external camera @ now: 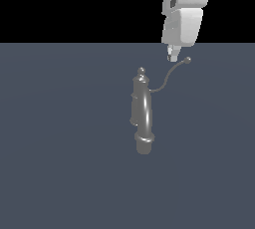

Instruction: Turn on the faucet by rotating a designated handle.

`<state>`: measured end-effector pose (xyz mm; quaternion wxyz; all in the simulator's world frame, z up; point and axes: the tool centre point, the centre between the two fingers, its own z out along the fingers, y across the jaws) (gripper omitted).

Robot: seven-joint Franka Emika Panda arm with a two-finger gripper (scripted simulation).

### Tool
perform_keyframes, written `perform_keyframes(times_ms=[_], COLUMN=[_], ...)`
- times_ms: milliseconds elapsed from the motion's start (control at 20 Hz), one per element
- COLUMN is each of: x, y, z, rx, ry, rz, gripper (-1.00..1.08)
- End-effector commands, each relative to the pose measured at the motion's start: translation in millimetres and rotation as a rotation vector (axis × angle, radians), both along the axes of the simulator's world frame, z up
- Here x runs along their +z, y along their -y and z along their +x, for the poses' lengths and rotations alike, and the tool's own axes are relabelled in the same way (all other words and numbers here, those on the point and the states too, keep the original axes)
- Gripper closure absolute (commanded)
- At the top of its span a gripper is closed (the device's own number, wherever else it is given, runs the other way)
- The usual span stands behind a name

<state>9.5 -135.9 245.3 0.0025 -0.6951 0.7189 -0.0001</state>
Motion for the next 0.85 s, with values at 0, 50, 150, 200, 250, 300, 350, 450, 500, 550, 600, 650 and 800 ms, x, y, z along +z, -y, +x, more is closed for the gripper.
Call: perform_keyframes(times_ms=[0,50,150,200,250,300,350,450,500,550,600,650,800], x=[-2.1,-2.1,-2.3,-2.3,-2.4,-2.4,-2.5,-2.6,-2.7,-2.7,-2.8,-2.8,-2.9], y=[8.4,9.4,11.5,12.5,13.5,14.5,15.5,17.5,18.5,19.5,20.4,21.5,23.4], z=[6.1,8.8,14.3,17.1,19.8,22.5,25.2,30.5,33.1,35.8,38.4,41.0,46.1], rx=[-0.013,-0.014,-0.018,-0.019,-0.021,-0.022,-0.023,-0.026,-0.028,-0.029,-0.031,-0.032,-0.035], ry=[-0.002,-0.002,-0.002,-0.002,-0.003,-0.003,-0.003,-0.003,-0.003,-0.003,-0.003,-0.003,-0.004], rz=[-0.001,-0.001,-0.002,-0.002,-0.002,-0.002,-0.002,-0.002,-0.003,-0.003,-0.003,-0.003,-0.003], gripper=[1.08,1.08,1.08,1.08,1.08,1.08,1.08,1.08,1.08,1.08,1.08,1.08,1.08])
